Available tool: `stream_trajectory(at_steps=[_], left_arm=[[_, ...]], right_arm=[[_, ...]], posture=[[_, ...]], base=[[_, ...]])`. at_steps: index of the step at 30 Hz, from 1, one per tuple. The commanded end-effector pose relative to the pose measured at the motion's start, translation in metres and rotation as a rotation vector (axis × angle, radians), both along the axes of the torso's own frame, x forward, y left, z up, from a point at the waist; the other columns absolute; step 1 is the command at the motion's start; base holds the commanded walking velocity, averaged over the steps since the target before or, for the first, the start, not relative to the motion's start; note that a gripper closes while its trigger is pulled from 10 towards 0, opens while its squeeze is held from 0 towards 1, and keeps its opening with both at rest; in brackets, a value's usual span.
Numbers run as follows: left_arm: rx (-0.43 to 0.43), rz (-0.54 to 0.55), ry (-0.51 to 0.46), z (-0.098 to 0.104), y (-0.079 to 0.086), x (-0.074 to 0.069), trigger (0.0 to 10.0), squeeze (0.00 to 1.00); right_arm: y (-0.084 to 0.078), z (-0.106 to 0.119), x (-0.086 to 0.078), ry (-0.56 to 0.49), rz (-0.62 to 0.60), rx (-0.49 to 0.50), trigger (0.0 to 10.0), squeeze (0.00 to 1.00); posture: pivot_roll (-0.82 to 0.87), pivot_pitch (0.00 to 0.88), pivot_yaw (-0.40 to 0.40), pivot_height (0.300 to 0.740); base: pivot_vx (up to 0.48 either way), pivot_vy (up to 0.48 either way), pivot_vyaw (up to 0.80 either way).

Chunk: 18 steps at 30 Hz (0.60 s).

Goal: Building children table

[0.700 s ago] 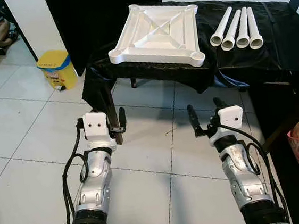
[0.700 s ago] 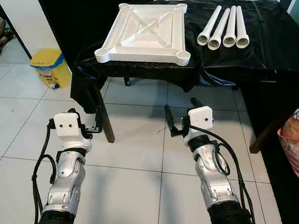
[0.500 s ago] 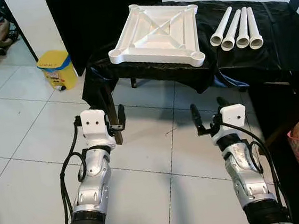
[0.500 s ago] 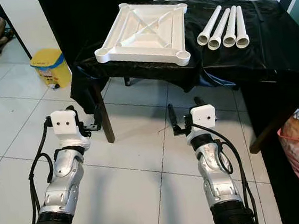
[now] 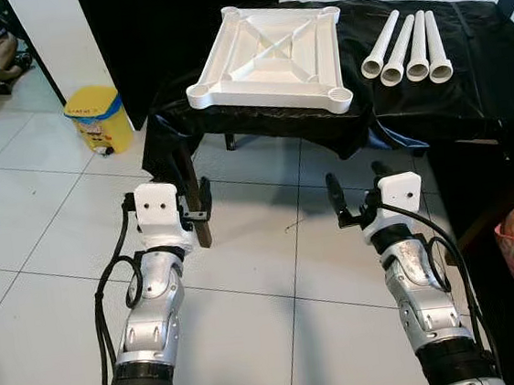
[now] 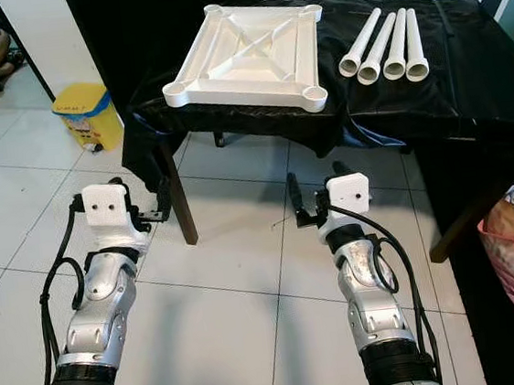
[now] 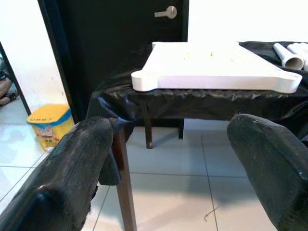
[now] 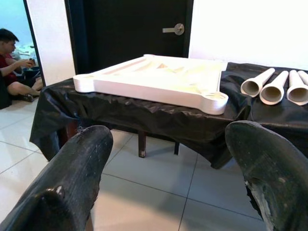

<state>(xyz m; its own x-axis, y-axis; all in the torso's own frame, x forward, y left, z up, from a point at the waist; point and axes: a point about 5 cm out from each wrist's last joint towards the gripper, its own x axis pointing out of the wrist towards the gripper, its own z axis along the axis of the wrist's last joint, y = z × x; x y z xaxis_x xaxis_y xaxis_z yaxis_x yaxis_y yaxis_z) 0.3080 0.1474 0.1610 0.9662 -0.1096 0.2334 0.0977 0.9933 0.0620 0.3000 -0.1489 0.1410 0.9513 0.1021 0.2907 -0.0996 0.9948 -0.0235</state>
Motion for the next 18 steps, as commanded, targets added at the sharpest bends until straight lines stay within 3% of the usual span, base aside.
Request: stream_trajectory(at_steps=[1, 5, 18], left_arm=[[0.035, -0.079, 0.031, -0.0036, -0.0044, -0.0027, 10.0, 0.0], [0.064, -0.071, 0.038, -0.0037, -0.0044, -0.0023, 10.0, 0.0], [0.049, -0.095, 0.042, -0.0006, -0.0102, 0.0025, 10.0, 0.0]], right_arm=[[0.0, -0.0011, -0.0018, 0.014, 0.0, 0.001, 10.0, 0.0], [-0.001, -0.001, -0.0021, 0.023, 0.014, -0.014, 10.0, 0.0], [-0.0046, 0.0054, 0.0022, 0.008, 0.01, -0.018, 10.0, 0.0]], posture=[[0.05, 0.073, -0.013, 0.74], [0.05, 0.074, -0.021, 0.74], [0.03, 0.056, -0.019, 0.74]], base=[[0.0, 0.0, 0.0], [0.0, 0.0, 0.0], [0.0, 0.0, 0.0]])
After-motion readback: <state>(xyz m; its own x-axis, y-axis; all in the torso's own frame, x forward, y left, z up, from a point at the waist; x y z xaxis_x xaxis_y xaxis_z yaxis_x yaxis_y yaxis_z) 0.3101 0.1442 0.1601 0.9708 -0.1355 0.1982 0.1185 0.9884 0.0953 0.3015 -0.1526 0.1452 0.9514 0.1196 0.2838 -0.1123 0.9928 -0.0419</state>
